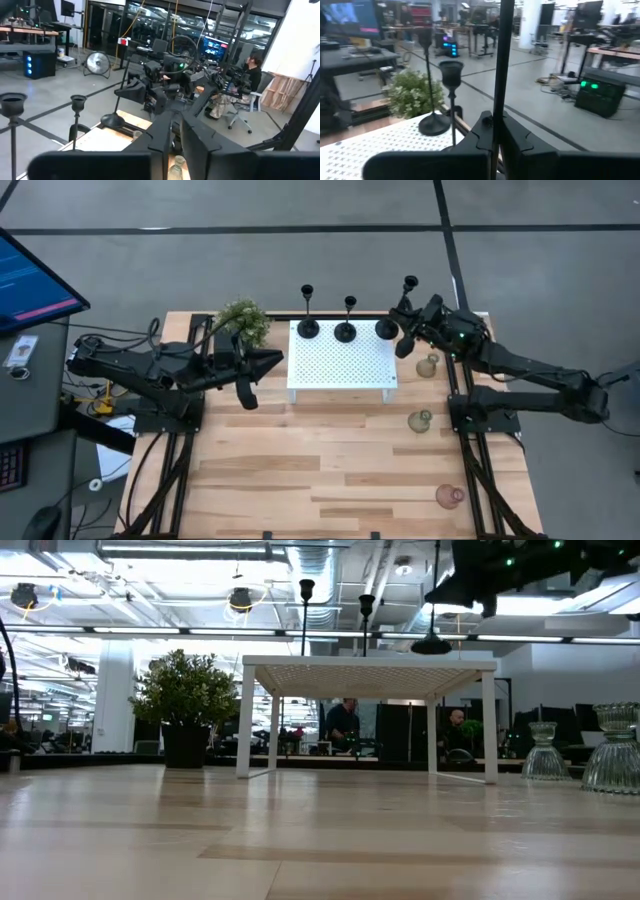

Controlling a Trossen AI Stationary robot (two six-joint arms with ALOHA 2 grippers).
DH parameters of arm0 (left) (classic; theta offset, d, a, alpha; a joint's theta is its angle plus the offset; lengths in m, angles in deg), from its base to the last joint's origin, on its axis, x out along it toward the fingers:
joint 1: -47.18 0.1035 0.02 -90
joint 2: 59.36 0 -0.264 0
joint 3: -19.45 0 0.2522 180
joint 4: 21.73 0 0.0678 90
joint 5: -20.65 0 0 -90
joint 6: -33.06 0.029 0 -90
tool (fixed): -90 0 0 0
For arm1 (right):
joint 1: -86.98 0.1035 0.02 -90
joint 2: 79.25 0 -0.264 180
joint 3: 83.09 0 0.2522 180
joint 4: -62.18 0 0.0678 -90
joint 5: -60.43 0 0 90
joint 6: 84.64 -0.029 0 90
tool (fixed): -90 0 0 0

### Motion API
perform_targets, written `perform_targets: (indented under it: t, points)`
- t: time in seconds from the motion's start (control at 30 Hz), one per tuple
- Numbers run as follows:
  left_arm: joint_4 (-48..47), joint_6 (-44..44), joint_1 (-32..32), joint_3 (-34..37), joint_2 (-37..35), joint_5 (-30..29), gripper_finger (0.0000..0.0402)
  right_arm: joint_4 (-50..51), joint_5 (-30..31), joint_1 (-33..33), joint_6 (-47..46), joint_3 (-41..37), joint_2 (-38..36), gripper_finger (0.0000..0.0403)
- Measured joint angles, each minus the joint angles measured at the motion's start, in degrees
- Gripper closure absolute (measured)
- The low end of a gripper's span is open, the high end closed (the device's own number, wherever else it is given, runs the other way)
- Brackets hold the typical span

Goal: Pick & Place candle stick holders
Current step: Put the black candle holder on the shelf

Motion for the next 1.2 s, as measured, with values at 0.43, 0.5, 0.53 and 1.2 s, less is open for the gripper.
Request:
perform_targets:
  t: [0.43,0.5,0.53,1.2]
  points:
    - [0.0,-0.1,0.0,0.0,0.0,0.0,0.0396,-6.1,-8.6,-5.3,1.9,-0.8,10.2,0.0403]
    - [0.0,-0.2,0.0,0.0,0.0,0.0,0.0395,-6.8,-8.6,-5.5,2.4,-0.8,10.8,0.0403]
    - [0.0,-0.2,0.0,0.0,0.0,0.0,0.0394,-7.2,-8.7,-5.7,2.4,-0.8,11.2,0.0403]
    - [0.6,-0.3,0.0,0.0,0.1,0.0,0.0389,-8.5,-11.7,-8.0,4.1,-0.7,15.0,0.0403]
